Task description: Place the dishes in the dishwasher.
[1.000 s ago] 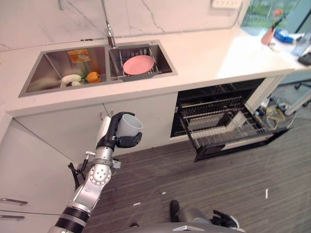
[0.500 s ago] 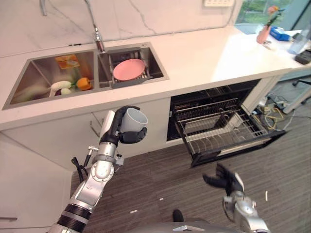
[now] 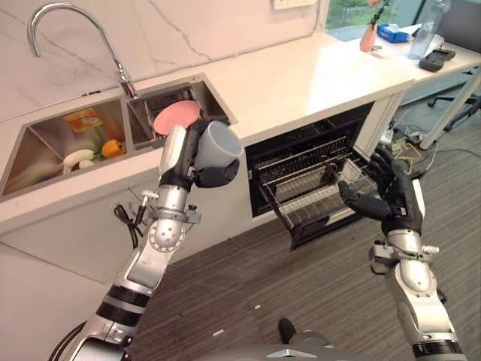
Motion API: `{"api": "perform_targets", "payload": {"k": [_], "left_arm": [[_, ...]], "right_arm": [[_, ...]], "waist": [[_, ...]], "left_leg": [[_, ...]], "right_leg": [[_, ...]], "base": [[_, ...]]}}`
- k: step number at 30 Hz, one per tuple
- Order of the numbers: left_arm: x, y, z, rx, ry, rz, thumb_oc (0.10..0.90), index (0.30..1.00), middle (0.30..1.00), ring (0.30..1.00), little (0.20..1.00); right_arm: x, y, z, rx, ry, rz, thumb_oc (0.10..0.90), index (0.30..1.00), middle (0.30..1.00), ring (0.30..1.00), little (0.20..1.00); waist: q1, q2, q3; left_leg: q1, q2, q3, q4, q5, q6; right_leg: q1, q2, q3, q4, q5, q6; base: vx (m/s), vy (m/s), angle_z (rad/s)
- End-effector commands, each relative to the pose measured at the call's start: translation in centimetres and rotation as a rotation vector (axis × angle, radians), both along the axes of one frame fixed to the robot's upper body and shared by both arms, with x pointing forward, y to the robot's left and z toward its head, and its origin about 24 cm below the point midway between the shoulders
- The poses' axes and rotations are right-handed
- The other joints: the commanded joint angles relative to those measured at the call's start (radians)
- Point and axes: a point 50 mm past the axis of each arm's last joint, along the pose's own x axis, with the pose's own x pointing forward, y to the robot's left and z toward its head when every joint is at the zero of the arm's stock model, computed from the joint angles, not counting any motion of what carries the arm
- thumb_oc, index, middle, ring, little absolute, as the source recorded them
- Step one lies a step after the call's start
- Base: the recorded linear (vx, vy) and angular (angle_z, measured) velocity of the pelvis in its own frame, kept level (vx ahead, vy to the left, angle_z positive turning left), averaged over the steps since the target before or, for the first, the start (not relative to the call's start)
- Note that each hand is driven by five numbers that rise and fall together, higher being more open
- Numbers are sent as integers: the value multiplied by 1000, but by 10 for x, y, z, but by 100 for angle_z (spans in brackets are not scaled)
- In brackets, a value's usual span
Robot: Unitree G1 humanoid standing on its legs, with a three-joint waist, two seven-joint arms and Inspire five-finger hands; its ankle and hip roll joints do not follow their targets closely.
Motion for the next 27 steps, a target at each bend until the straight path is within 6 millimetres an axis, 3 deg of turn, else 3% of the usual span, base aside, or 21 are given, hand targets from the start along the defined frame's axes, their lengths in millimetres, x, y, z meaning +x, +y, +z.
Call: {"api": "perform_targets", "payload": {"k": [1, 5, 8, 9, 14, 20, 27], "left_arm": [[0, -23, 49, -7, -248, -132, 400, 300, 300, 300, 300], [2, -47, 55, -150, -224, -260, 400, 300, 300, 300, 300], [0, -53, 58, -202, -217, -300, 400, 300, 300, 300, 300], [2, -68, 60, -320, -172, -383, 400, 300, 300, 300, 300], [1, -81, 64, -378, -146, -466, 400, 300, 300, 300, 300], [-3, -107, 52, -551, 25, -661, 400, 300, 300, 300, 300], [-7, -121, 40, -538, 115, -742, 400, 300, 300, 300, 300]], "right_arm": [[13, 21, 36, 37, -226, 111, 800, 900, 900, 900, 900], [26, 45, 33, -57, -182, 216, 800, 900, 900, 900, 900], [27, 48, 30, -77, -163, 232, 800, 900, 900, 900, 900], [29, 54, 26, -80, -141, 247, 800, 900, 900, 900, 900], [32, 62, 25, -57, -140, 265, 800, 900, 900, 900, 900], [38, 81, 29, 36, -166, 312, 800, 900, 900, 900, 900], [40, 96, 26, 248, -144, 366, 800, 900, 900, 900, 900]], "waist": [[14, -51, -75], [27, -54, -72], [29, -54, -71], [33, -53, -69], [34, -50, -64], [39, -51, -62], [42, -52, -60]], "left_leg": [[-28, -21, -26, 5, -20, 16], [-27, -19, -32, 5, -17, 15], [-27, -19, -35, 5, -16, 15], [-28, -20, -46, 5, -14, 17], [-31, -21, -59, 5, -10, 17], [-33, -21, -70, 5, -5, 17], [-31, -20, -70, 5, -3, 16]], "right_leg": [[60, -77, -41, 15, -104, 88], [72, -79, -52, 15, -111, 83], [75, -80, -56, 15, -113, 81], [83, -82, -69, 15, -116, 79], [89, -84, -81, 15, -118, 77], [100, -89, -97, 15, -122, 72], [103, -92, -102, 15, -121, 70]], "base": [[12, -12, -6], [0, -4, -1], [0, 0, 0], [0, 0, 0], [-15, -12, 8], [-18, -11, 7], [-10, -7, 4]]}}
